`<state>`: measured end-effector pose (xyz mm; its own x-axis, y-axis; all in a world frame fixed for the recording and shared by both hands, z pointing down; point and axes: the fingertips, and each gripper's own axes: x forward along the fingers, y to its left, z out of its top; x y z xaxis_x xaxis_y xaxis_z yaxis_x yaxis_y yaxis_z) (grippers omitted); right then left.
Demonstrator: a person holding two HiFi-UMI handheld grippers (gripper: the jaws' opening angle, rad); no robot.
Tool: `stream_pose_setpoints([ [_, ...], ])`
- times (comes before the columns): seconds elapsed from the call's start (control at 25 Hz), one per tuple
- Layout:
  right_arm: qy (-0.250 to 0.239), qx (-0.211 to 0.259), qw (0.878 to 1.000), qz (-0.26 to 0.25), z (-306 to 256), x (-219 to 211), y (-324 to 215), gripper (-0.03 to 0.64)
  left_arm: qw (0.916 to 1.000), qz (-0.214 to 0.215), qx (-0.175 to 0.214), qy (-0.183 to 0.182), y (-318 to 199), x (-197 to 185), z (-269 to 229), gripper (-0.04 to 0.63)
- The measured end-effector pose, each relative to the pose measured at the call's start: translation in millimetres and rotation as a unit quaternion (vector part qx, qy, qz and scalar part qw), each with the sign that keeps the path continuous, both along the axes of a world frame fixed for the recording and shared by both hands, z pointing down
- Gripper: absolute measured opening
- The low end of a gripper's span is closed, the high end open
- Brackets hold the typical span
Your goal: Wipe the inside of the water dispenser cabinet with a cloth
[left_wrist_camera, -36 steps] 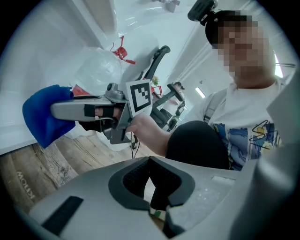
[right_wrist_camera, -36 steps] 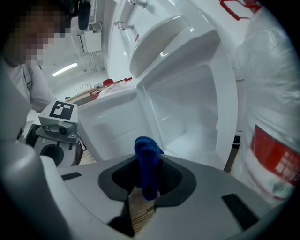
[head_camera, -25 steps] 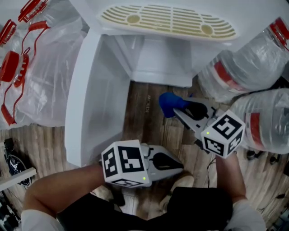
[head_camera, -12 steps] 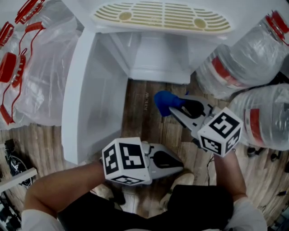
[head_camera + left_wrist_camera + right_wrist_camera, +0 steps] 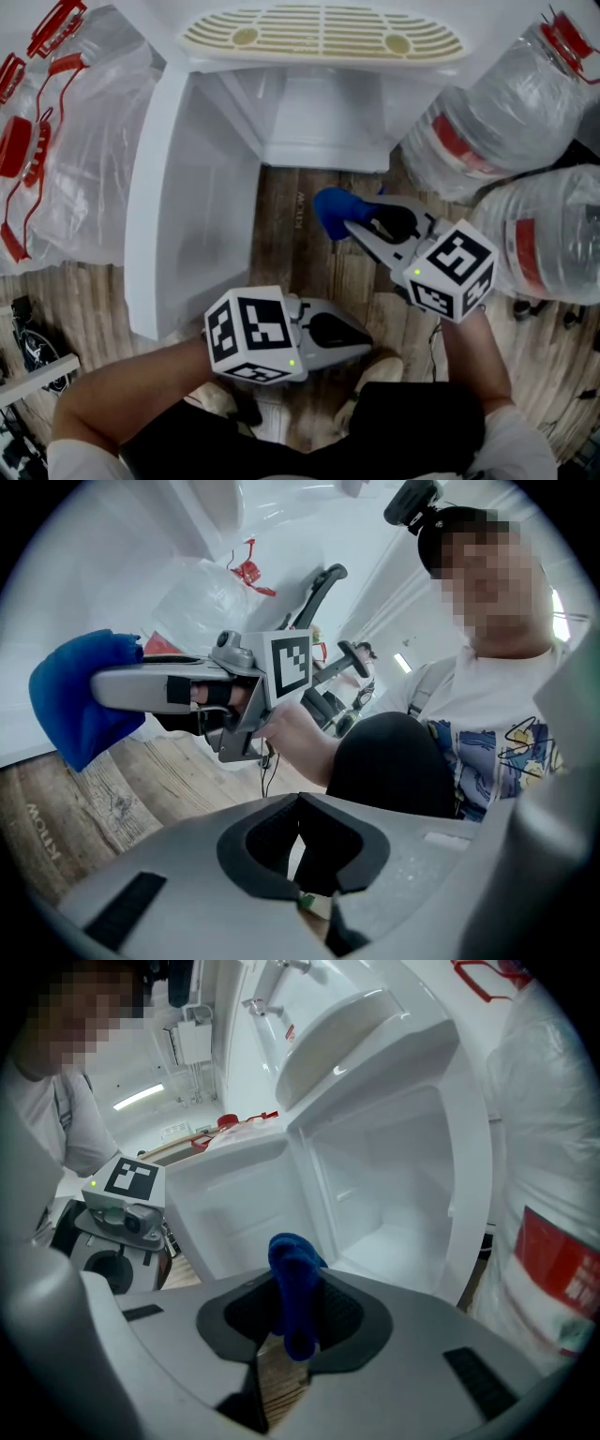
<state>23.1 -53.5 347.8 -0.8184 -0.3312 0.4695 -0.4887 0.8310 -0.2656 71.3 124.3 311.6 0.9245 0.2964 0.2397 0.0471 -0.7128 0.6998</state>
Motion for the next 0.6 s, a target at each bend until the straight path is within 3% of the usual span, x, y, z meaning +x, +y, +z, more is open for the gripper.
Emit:
stream_pose_setpoints([
  [0.6, -0.006, 0.009, 1.000, -0.002, -0.1, -3.9, -1.1, 0.084, 1.0000, 0.006, 0.001, 0.004, 0.1, 3.6, -3.4, 0.000],
])
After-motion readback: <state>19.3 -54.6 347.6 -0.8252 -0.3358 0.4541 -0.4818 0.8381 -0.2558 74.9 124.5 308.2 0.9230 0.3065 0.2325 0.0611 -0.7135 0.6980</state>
